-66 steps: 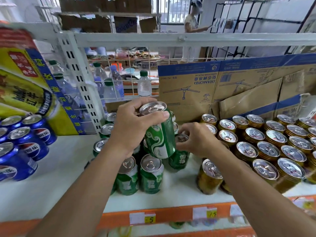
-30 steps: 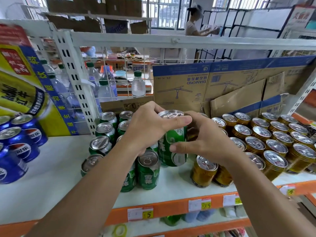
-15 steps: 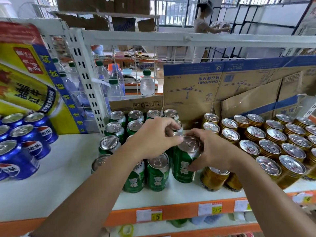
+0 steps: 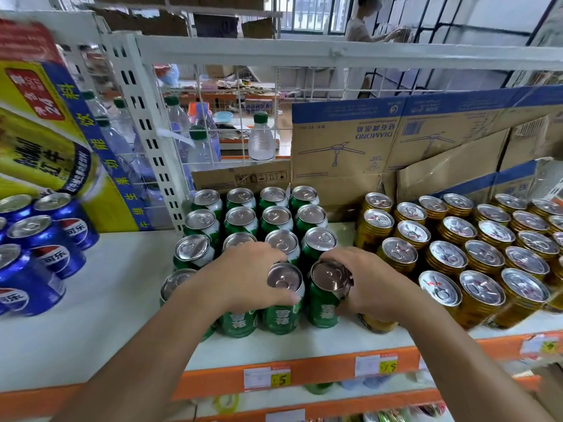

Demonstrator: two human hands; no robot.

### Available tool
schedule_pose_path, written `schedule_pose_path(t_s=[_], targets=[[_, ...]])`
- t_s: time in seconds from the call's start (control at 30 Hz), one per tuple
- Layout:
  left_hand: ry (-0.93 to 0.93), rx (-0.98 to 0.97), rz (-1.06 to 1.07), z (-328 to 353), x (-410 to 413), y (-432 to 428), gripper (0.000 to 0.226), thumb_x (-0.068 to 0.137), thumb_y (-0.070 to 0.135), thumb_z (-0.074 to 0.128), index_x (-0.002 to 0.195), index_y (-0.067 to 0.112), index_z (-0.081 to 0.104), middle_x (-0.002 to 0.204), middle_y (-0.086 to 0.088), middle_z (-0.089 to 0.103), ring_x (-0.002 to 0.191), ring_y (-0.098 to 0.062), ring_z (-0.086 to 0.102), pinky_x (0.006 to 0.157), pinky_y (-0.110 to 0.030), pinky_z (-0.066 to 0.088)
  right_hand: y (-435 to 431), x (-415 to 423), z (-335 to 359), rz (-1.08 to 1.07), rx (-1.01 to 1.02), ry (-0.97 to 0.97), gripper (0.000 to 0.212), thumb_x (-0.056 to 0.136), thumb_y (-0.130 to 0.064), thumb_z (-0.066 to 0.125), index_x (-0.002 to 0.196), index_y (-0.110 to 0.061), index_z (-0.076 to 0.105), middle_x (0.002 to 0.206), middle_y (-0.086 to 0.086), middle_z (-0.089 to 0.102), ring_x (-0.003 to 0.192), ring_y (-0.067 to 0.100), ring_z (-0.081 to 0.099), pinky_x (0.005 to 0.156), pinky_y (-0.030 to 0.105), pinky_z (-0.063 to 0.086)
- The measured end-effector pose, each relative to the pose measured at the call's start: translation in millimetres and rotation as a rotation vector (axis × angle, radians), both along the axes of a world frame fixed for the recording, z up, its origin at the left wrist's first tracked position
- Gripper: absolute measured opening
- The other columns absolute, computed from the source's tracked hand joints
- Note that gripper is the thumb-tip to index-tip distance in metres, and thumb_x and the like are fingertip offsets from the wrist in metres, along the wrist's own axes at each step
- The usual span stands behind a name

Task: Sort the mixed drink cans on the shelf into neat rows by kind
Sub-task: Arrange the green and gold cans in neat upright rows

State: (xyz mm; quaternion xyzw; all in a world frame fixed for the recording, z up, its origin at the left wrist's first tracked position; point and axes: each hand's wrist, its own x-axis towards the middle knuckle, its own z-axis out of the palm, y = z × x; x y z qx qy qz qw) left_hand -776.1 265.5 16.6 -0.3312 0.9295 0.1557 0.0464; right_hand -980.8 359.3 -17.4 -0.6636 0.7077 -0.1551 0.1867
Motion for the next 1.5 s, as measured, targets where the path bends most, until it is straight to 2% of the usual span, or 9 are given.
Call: schedule_pose_path(t_s=[0.17,0.33,0.53,0.7,0.83,1.0,1.17,1.33,1.5], targets=[[-0.029,-0.079,-0.005,-6.6,-3.3,3.0,0.067,0.071,0.062,0.071,0.124,0.027,0.05,0.12,0.008,0.051,0.114,-0.016,0.049,0.091,-0.032,0.035,6.2,5.2,-2.5,-0.08,0.024,-0.05,0.092,0.062,-0.035,0.087,0.136,-0.03,0.032,0.127,-0.005,0.049,0.113,0.017,0.051,0.093,0.032,0.048],[0.061,-0.089,0.005,-9.4,-5.2,4.6,0.065,0.071,0.059,0.072,0.124,0.026,0.052,0.117,0.008,0.053,0.11,-0.016,0.05,0.083,-0.029,0.034,5.7,9.6,-8.1,-0.123,-0.029,-0.109,0.078,0.061,-0.034,0.087,0.119,-0.033,0.035,0.118,-0.003,0.054,0.104,0.016,0.055,0.087,0.034,0.051],[0.075,-0.066,0.022,-10.9,-4.4,3.9,0.065,0.069,0.058,0.074,0.121,0.025,0.054,0.116,0.008,0.053,0.11,-0.018,0.05,0.086,-0.031,0.041,7.7,6.9,-9.5,-0.123,-0.036,-0.194,0.075,0.062,-0.027,0.086,0.114,-0.038,0.034,0.115,-0.007,0.055,0.099,0.01,0.058,0.079,0.025,0.052],[0.065,-0.077,0.052,-11.9,-4.4,3.0,0.056,0.067,0.058,0.076,0.107,0.024,0.056,0.105,0.008,0.053,0.1,-0.017,0.051,0.077,-0.032,0.042,8.8,9.3,-8.5,-0.131,-0.021,-0.225,0.077,0.064,-0.026,0.085,0.117,-0.036,0.032,0.117,-0.005,0.055,0.101,0.011,0.059,0.083,0.035,0.055],[0.072,-0.086,0.041,-14.3,-3.7,5.9,0.063,0.071,0.058,0.074,0.121,0.025,0.053,0.113,0.007,0.052,0.107,-0.017,0.05,0.086,-0.032,0.042,7.2,14.8,-3.2,-0.078,0.064,-0.108,0.08,0.072,-0.019,0.081,0.126,-0.029,0.022,0.121,0.003,0.05,0.1,0.021,0.058,0.084,0.039,0.054],[0.131,-0.063,0.067,-11.6,0.9,8.0,0.076,0.069,0.059,0.075,0.133,0.029,0.046,0.121,0.009,0.051,0.113,-0.015,0.049,0.093,-0.032,0.042,5.3,26.0,-6.3,-0.137,0.09,0.03,0.111,0.07,-0.023,0.084,0.141,-0.036,0.0,0.11,0.009,0.055,0.094,0.027,0.058,0.083,0.042,0.052],[0.134,-0.067,0.049,-14.4,-2.3,7.4,0.067,0.071,0.057,0.074,0.127,0.029,0.05,0.115,0.01,0.049,0.111,-0.016,0.049,0.089,-0.031,0.042,4.1,24.9,-5.0,-0.157,0.077,0.017,0.111,0.071,-0.021,0.083,0.139,-0.039,-0.003,0.105,0.008,0.058,0.091,0.027,0.057,0.082,0.043,0.051],[0.102,-0.11,0.04,-8.9,-7.7,5.7,0.075,0.073,0.062,0.069,0.137,0.032,0.044,0.131,0.012,0.048,0.122,-0.014,0.046,0.099,-0.032,0.036,5.5,22.8,-4.9,-0.125,0.099,0.023,0.111,0.073,-0.021,0.082,0.138,-0.042,-0.006,0.095,0.003,0.051,0.085,0.025,0.055,0.075,0.04,0.051],[0.24,-0.184,0.08,-2.5,-34.9,4.9,0.054,0.086,0.061,0.052,0.132,0.033,0.049,0.118,0.01,0.053,0.114,-0.014,0.049,0.093,-0.032,0.033,5.9,-3.2,10.1,-0.074,0.064,-0.144,0.118,0.055,-0.04,0.09,0.142,-0.045,0.01,0.117,-0.003,0.061,0.1,0.016,0.059,0.086,0.038,0.052]])
